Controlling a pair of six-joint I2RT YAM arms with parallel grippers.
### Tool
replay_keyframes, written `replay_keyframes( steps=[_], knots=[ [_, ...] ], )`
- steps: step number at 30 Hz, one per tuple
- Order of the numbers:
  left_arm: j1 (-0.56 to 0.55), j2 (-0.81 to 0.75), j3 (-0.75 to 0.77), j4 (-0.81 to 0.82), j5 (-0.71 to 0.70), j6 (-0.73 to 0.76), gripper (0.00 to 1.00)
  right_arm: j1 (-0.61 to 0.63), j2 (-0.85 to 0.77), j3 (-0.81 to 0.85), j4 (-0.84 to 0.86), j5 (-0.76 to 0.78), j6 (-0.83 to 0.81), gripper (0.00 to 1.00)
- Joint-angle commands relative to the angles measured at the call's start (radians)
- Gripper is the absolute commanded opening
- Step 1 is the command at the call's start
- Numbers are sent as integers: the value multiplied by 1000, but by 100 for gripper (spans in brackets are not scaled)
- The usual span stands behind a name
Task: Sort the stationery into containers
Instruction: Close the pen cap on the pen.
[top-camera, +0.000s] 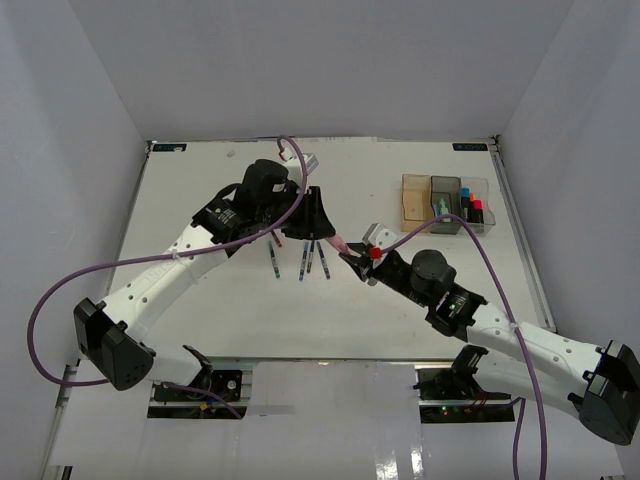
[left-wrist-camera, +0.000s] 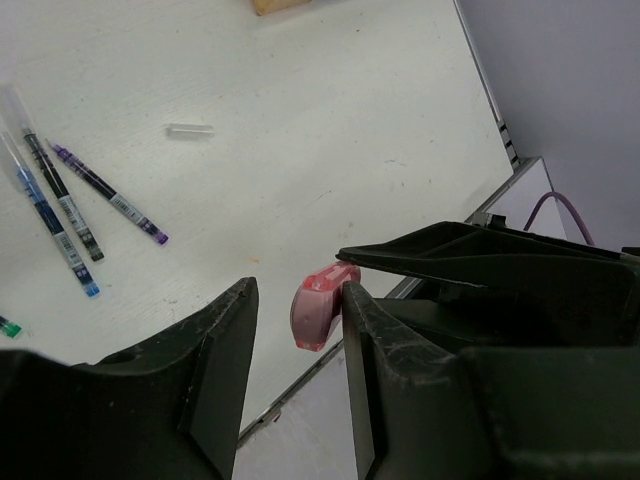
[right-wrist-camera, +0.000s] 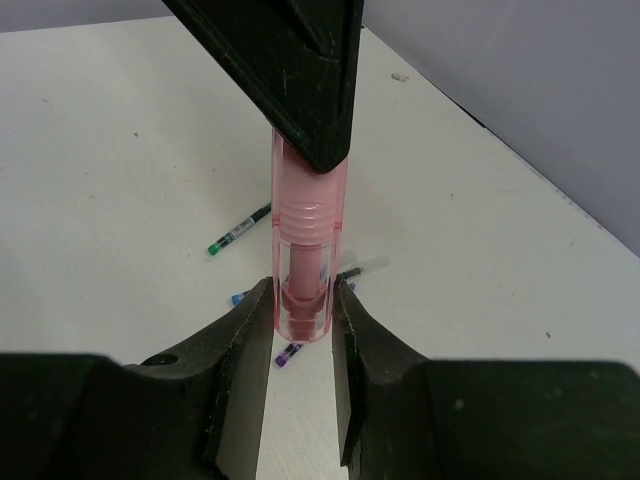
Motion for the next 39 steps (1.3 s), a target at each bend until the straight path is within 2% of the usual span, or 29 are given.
replay_keyframes(
  steps=[1, 11, 21, 26, 33, 39],
  knots=[
    [4, -4, 48, -8, -5, 6, 49, 4, -5, 38, 42, -2, -16, 24],
    [5, -5, 55, -6, 24, 11, 48, 6, -2, 27, 53, 1, -16, 24],
    [13, -21, 45, -6, 52, 23, 39, 6, -16, 27, 51, -12, -10, 24],
    [13, -18, 43, -8, 73, 20, 30, 4, -28, 27, 56, -12, -10, 22],
    [13, 10, 16, -5, 125, 8, 25, 4, -19, 90, 37, -12, -41, 19],
    [13, 5, -6, -3, 124, 6, 25, 6, -13, 130, 39, -12, -58, 19]
  ],
)
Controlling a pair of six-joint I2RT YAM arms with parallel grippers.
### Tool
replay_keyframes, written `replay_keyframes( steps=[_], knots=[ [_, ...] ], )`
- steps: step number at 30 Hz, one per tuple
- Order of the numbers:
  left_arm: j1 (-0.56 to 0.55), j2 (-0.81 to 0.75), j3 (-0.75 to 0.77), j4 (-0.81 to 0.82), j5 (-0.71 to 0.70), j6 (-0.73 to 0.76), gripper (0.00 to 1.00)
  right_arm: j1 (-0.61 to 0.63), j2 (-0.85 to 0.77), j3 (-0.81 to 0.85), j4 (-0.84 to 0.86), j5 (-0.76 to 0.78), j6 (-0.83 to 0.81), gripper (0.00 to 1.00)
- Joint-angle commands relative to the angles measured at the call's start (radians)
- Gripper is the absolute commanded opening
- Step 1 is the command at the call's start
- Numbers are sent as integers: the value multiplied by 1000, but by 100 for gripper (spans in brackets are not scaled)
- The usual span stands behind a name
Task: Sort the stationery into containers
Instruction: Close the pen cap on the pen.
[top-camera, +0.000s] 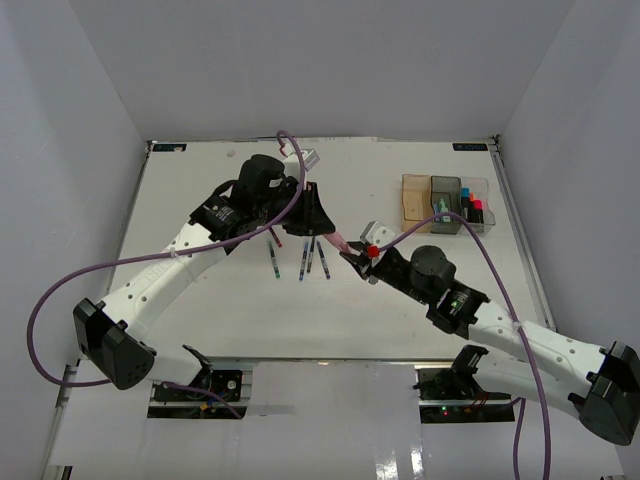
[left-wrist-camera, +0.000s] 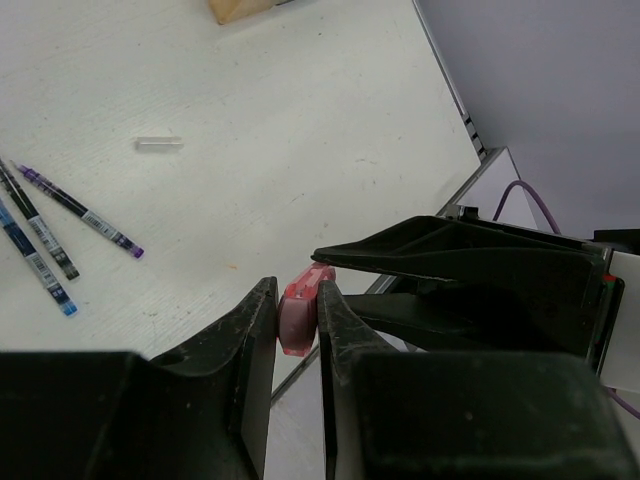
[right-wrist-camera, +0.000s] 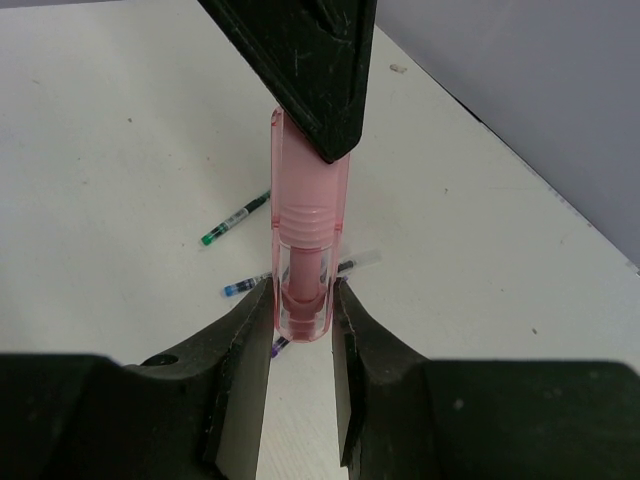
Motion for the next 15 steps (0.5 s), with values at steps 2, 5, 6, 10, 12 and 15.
replay_keyframes(
  steps=[2, 5, 6, 10, 12, 15],
  knots=[
    [-6, -6, -32, -27, 34, 0, 25, 4, -3, 102, 110, -6, -30, 19],
    [-8, -5, -42, -27, 34, 2, 26, 4, 8, 120, 108, -32, -33, 19],
    [-8, -2, -45, -27, 31, 0, 26, 6, 13, 125, 108, -38, -33, 19],
    [-6, -3, -56, -21, 30, -6, 27, 4, 20, 148, 107, -42, -38, 19],
    [-8, -5, -67, -15, 36, -9, 28, 4, 26, 159, 108, -42, -41, 19],
    [-6, -2, -81, -4, 53, -15, 28, 6, 36, 168, 113, -43, -41, 19]
  ],
)
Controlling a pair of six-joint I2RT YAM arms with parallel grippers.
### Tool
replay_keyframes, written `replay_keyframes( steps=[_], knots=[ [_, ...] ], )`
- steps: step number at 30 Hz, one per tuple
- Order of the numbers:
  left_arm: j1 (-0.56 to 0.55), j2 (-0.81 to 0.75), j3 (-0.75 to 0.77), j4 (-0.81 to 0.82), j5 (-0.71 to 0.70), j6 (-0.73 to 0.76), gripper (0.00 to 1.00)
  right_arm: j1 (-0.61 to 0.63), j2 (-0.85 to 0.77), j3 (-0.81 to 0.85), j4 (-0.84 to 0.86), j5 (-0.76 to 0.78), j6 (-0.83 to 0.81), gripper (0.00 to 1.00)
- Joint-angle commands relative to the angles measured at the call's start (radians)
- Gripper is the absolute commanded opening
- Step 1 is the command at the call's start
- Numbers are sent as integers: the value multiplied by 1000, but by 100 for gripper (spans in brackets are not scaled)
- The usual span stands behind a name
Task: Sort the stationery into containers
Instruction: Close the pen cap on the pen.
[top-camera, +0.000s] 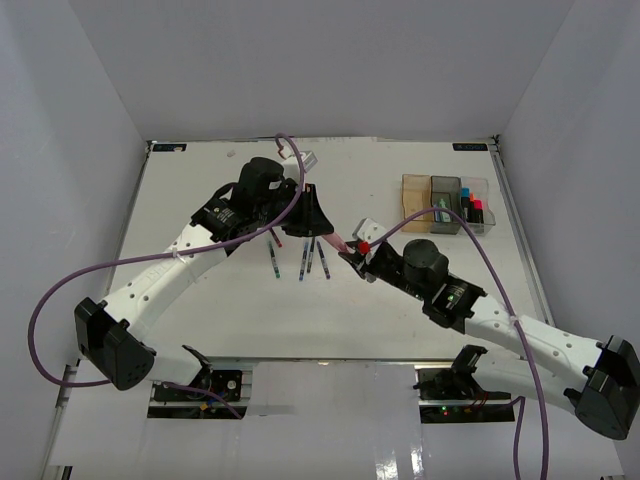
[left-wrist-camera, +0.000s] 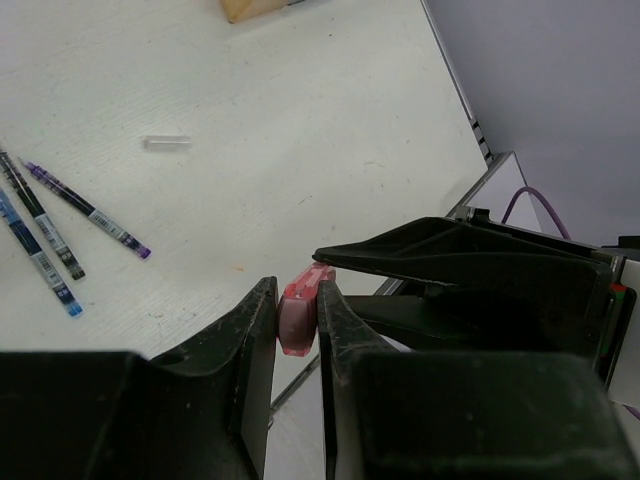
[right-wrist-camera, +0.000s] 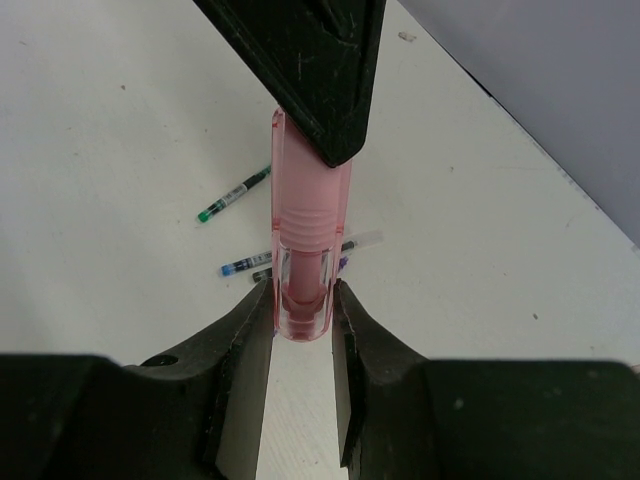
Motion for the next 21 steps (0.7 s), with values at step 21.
replay_keyframes(
  steps=[21],
  knots=[
    [-17, -12, -155, 52, 109, -50, 36, 6, 49, 222, 234, -49, -44, 19]
  ],
)
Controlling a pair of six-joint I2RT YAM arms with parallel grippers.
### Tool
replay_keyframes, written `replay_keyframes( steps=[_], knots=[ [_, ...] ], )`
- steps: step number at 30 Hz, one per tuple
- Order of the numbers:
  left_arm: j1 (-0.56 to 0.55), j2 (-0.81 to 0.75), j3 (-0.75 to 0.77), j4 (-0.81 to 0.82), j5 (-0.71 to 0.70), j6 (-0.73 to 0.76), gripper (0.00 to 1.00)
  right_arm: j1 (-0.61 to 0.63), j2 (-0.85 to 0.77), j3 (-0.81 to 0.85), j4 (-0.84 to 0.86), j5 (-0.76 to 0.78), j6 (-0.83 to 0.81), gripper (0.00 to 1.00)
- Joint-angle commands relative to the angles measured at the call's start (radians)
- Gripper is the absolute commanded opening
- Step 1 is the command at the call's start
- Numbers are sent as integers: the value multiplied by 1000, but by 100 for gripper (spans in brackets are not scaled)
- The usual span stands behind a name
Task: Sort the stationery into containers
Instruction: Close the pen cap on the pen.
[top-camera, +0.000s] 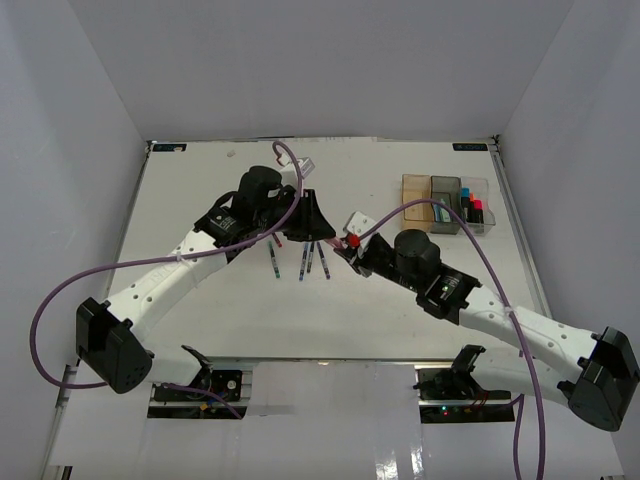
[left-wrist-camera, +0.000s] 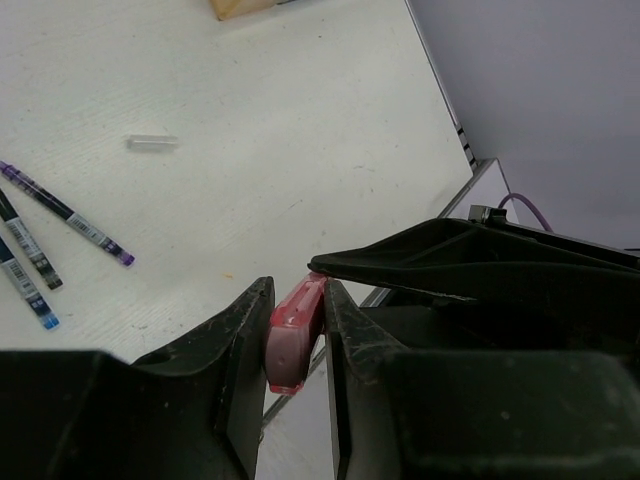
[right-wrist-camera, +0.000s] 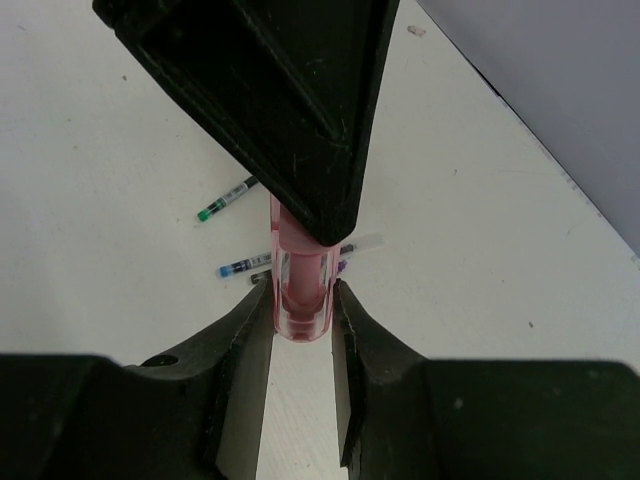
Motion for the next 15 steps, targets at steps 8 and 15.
replay_keyframes(
  steps=[8, 15],
  knots=[
    [-29, -14, -10, -71, 20, -16, 52, 7, -33, 59, 293, -15, -16, 19],
    [-20, -19, 101, -68, -92, -24, 84, 7, -25, -50, 260, 29, 11, 19]
  ],
)
